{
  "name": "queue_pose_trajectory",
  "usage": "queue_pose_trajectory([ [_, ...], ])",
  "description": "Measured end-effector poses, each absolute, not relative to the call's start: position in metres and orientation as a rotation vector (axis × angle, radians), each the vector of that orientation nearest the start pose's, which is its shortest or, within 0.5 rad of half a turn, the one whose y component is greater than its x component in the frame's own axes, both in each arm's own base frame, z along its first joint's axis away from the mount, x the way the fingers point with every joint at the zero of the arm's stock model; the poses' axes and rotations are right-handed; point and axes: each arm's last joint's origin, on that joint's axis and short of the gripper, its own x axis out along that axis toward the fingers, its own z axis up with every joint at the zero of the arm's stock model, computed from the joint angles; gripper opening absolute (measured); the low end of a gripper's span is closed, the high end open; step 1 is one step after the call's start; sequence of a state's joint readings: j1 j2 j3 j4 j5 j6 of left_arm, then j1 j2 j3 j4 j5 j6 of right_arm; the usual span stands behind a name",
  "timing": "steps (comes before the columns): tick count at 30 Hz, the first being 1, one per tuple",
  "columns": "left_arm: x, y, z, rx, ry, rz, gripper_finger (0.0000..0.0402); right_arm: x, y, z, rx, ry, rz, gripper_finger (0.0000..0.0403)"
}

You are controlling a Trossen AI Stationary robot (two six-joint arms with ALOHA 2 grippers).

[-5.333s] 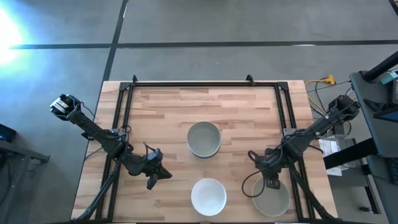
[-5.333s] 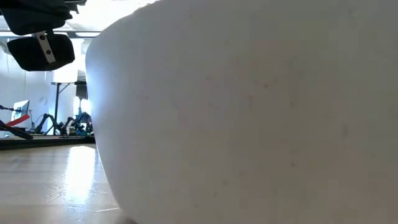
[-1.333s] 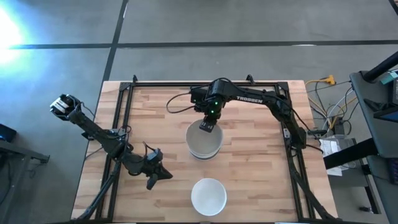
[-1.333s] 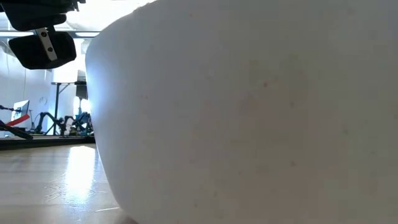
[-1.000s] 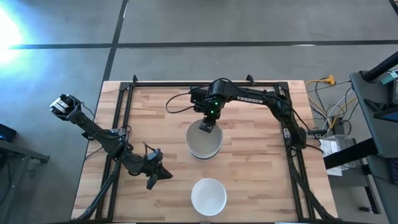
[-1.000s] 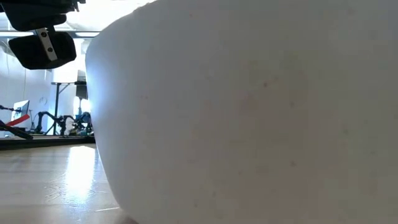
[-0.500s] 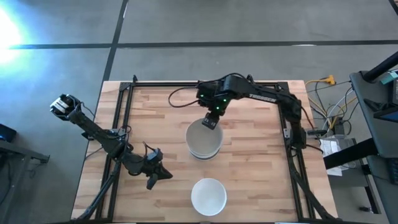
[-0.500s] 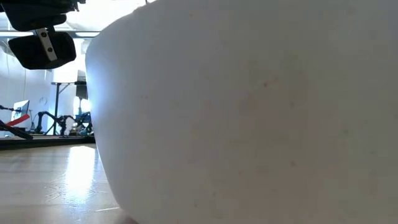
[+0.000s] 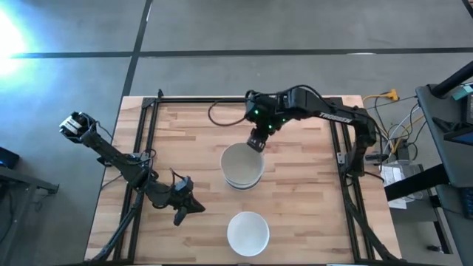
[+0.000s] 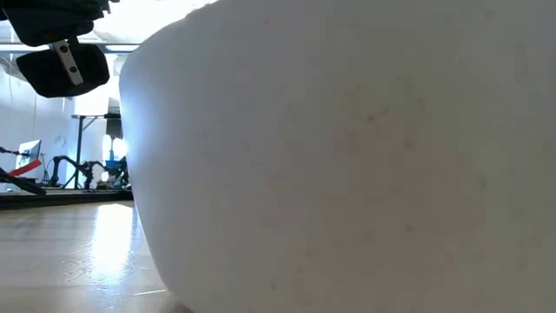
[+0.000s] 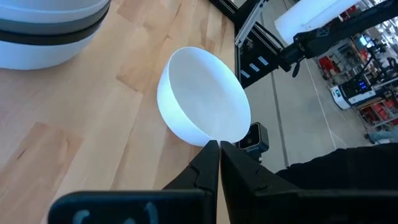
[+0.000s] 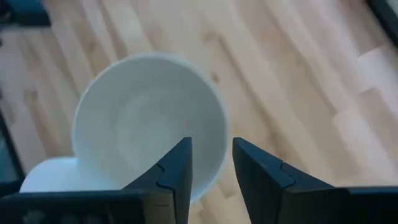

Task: Nest bowls inside each other
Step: Stack the white bowl on the brown bowl

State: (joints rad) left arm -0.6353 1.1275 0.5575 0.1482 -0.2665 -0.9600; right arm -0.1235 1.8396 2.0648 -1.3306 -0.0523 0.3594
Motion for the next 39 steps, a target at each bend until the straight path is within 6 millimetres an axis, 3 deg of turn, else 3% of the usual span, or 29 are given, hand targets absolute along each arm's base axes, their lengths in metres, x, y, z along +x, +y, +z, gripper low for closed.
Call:
queue_pose_trajectory([
  [7,0.192,-0.132,0.22,-0.751,0.522,-0.147,0.0,0.34,0.01,0.37,0.345,1.183,-0.133,0.0095],
  [14,0.191,-0.132,0.219,-0.742,0.528,-0.145,0.0,0.296,0.049,0.33,0.386,1.292,-0.207,0.0076],
  [18,0.191,-0.131,0.218,-0.739,0.532,-0.146,0.0,0.267,0.067,0.312,0.513,1.199,-0.245,0.0071],
  [22,0.19,-0.132,0.218,-0.738,0.536,-0.151,0.0,0.244,0.083,0.299,0.717,1.0,-0.173,0.0071],
  [29,0.19,-0.132,0.217,-0.718,0.544,-0.157,0.0,0.232,0.11,0.259,1.058,0.697,0.065,0.0081],
  [34,0.19,-0.132,0.217,-0.717,0.545,-0.158,0.0,0.228,0.124,0.212,1.199,0.756,0.04,0.0093],
  [39,0.19,-0.132,0.216,-0.716,0.556,-0.162,0.0,0.23,0.135,0.19,1.232,0.826,-0.034,0.0117],
])
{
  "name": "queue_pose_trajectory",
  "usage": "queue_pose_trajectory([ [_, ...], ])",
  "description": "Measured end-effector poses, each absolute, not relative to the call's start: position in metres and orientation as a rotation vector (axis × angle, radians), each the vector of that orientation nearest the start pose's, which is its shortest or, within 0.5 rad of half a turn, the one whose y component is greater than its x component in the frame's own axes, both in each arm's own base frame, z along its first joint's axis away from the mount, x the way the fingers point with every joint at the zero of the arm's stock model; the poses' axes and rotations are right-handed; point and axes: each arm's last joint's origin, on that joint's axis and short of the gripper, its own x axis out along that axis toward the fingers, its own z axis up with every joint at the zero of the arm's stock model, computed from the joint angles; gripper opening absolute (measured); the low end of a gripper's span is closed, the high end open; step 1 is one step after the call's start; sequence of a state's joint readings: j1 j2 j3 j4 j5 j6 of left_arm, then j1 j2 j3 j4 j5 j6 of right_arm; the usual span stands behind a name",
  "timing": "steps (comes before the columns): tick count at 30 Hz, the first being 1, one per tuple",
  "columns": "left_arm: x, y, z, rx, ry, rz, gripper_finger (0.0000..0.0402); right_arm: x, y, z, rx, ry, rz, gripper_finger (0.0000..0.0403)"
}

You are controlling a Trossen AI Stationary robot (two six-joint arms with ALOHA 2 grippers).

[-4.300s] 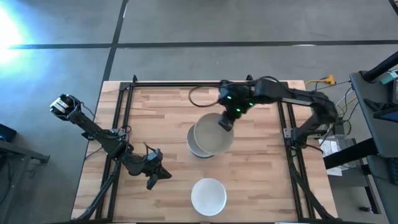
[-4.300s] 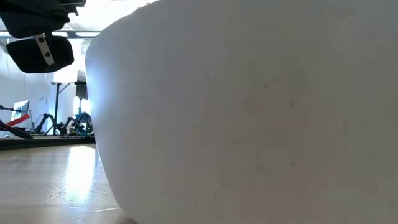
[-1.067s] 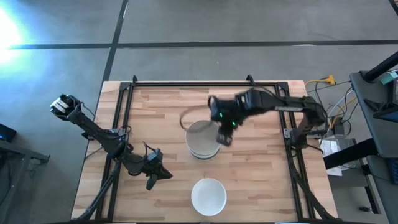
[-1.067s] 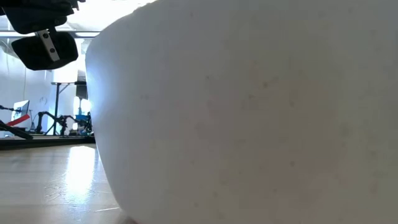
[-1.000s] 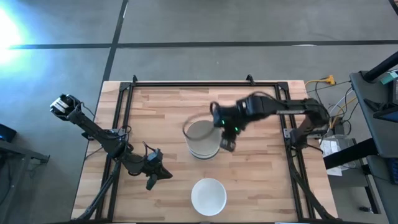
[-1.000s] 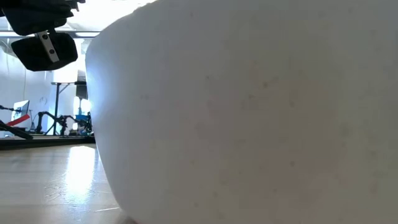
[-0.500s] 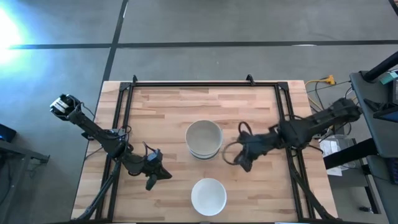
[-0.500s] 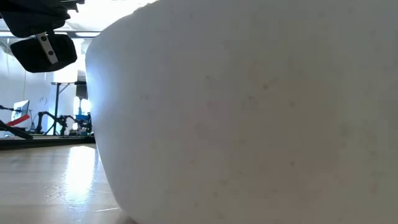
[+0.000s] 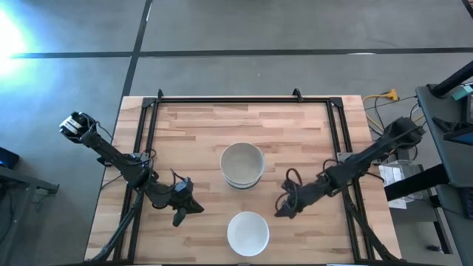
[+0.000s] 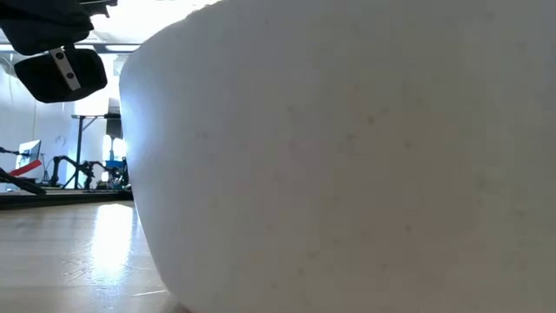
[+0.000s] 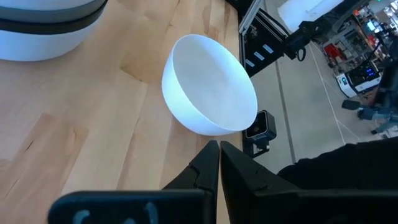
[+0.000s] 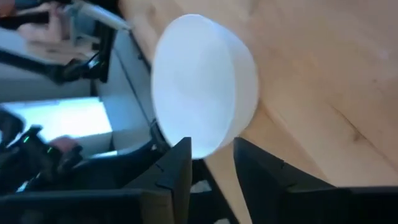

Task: Nest bowls inside each other
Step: Stack the white bowl on the brown bowl

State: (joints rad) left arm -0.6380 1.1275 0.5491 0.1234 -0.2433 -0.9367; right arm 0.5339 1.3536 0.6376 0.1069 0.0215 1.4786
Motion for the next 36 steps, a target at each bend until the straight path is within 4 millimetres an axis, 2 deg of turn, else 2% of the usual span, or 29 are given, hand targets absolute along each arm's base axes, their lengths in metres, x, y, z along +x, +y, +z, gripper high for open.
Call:
queue_pose_trajectory([
  [8,0.19,-0.132,0.216,-0.717,0.557,-0.164,0.0,0.257,0.151,0.178,1.211,0.863,-0.088,0.0147],
  [14,0.19,-0.132,0.216,-0.72,0.558,-0.164,0.0,0.28,0.161,0.162,1.176,0.897,-0.124,0.0153],
  [25,0.189,-0.132,0.216,-0.747,0.576,-0.179,0.0,0.288,0.158,0.141,1.196,0.985,-0.167,0.015],
  [29,0.189,-0.133,0.216,-0.747,0.579,-0.183,0.0,0.288,0.158,0.137,1.189,1.01,-0.162,0.0125],
  [36,0.189,-0.133,0.216,-0.739,0.579,-0.184,0.0,0.287,0.158,0.142,1.16,1.019,-0.112,0.0019],
])
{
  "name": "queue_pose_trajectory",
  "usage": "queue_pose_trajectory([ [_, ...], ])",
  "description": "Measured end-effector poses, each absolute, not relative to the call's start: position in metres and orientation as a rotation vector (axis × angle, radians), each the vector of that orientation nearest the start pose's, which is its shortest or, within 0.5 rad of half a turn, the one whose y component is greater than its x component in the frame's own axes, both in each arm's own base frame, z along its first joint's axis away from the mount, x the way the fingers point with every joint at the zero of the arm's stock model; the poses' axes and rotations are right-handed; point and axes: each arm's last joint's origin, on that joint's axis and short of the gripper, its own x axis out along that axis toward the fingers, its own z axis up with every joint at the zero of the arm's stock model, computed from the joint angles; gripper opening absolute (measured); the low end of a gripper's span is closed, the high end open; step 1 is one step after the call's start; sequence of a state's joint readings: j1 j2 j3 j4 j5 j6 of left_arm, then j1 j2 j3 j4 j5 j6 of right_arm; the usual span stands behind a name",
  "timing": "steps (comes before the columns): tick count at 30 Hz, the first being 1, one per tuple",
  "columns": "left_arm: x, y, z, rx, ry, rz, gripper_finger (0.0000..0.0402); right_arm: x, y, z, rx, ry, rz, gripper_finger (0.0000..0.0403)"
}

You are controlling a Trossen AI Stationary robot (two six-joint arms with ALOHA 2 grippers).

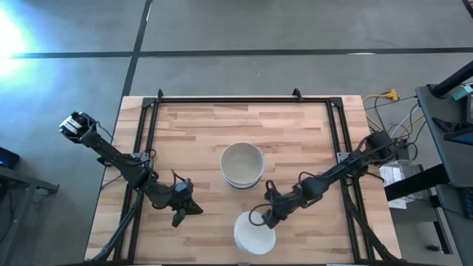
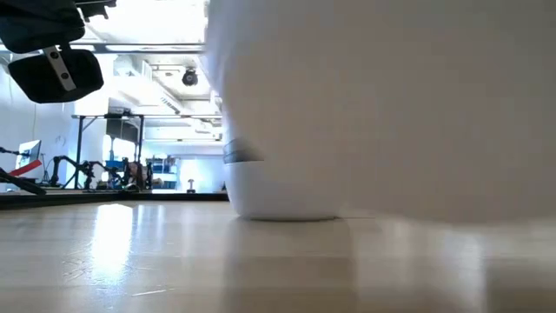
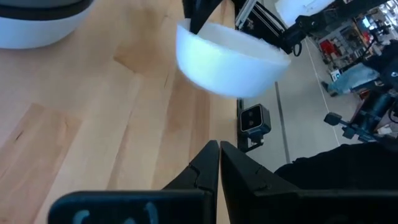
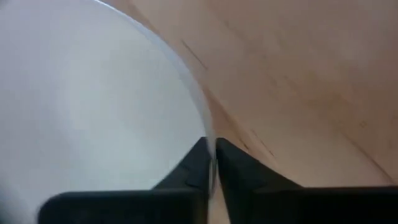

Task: Nest bowls inside each other
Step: Stack the white bowl on the brown bowl

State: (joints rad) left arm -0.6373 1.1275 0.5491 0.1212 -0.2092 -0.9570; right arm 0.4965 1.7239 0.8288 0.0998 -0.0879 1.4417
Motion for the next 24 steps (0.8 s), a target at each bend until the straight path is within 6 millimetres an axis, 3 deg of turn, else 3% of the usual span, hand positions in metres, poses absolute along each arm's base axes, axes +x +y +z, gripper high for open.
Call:
queue_pose_trajectory([
  [6,0.189,-0.132,0.215,-0.734,0.582,-0.181,0.0,0.282,0.156,0.156,1.148,1.027,-0.075,0.001],
  [12,0.189,-0.132,0.215,-0.732,0.581,-0.177,0.0,0.27,0.135,0.197,1.121,0.959,-0.054,0.0009],
  [17,0.189,-0.132,0.215,-0.736,0.575,-0.18,0.0,0.265,0.095,0.253,1.005,0.856,-0.146,0.0009],
  [24,0.189,-0.131,0.215,-0.727,0.57,-0.17,0.0,0.266,0.009,0.321,0.831,0.778,-0.362,0.0009],
])
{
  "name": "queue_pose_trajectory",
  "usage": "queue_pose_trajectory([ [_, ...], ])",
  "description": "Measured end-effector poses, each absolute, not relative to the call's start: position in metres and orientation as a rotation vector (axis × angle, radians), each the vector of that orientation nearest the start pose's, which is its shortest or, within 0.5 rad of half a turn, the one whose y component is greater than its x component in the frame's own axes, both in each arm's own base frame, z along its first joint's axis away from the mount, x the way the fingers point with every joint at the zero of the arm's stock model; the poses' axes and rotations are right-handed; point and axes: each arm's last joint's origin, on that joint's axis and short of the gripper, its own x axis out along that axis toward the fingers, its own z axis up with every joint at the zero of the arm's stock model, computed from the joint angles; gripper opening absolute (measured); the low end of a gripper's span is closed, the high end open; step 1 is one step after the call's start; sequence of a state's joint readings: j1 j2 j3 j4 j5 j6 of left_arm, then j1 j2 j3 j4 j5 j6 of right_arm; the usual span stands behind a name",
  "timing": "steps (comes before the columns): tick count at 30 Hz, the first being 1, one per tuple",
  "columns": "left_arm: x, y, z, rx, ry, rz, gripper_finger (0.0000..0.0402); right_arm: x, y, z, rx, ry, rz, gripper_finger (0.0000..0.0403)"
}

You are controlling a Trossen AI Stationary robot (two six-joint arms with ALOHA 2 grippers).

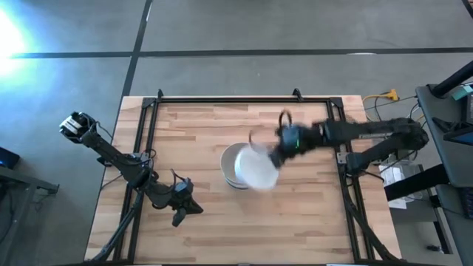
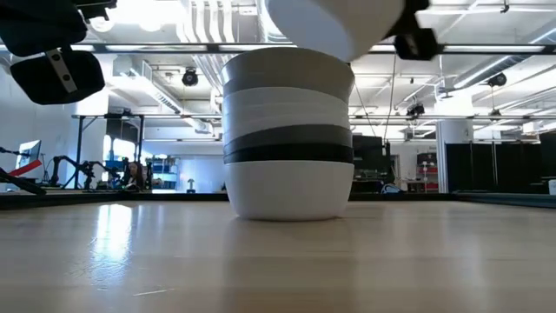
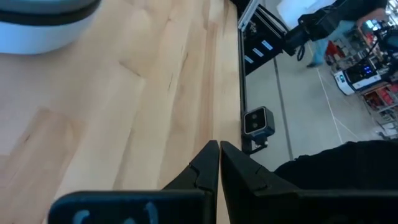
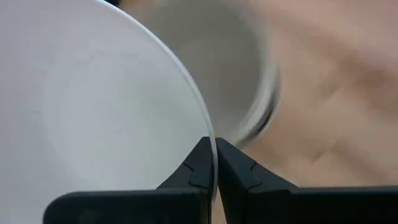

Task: Nest bowls inside each other
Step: Stack the white bowl on the brown bowl

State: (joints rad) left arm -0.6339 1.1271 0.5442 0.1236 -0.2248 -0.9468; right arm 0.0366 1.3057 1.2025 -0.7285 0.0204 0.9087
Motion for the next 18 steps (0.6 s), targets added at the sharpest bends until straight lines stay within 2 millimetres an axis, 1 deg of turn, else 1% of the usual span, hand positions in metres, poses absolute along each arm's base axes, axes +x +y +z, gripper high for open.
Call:
queue_pose_trajectory([
  [2,0.19,-0.13,0.214,-0.718,0.562,-0.161,0.0,0.267,-0.016,0.338,0.802,0.744,-0.403,0.0009],
  [5,0.19,-0.129,0.214,-0.716,0.558,-0.153,0.0,0.275,-0.048,0.353,0.781,0.735,-0.411,0.0009],
  [8,0.19,-0.129,0.214,-0.716,0.557,-0.15,0.0,0.289,-0.067,0.36,0.752,0.775,-0.39,0.0009],
  [10,0.191,-0.128,0.214,-0.717,0.554,-0.144,0.0,0.301,-0.072,0.36,0.715,0.842,-0.376,0.0009],
  [12,0.191,-0.128,0.214,-0.718,0.551,-0.14,0.0,0.314,-0.074,0.355,0.683,0.937,-0.366,0.0009],
  [15,0.191,-0.127,0.215,-0.719,0.542,-0.132,0.0,0.334,-0.073,0.343,0.636,1.064,-0.346,0.0009],
  [18,0.191,-0.126,0.216,-0.721,0.534,-0.125,0.0,0.353,-0.071,0.336,0.587,1.119,-0.313,0.0009],
])
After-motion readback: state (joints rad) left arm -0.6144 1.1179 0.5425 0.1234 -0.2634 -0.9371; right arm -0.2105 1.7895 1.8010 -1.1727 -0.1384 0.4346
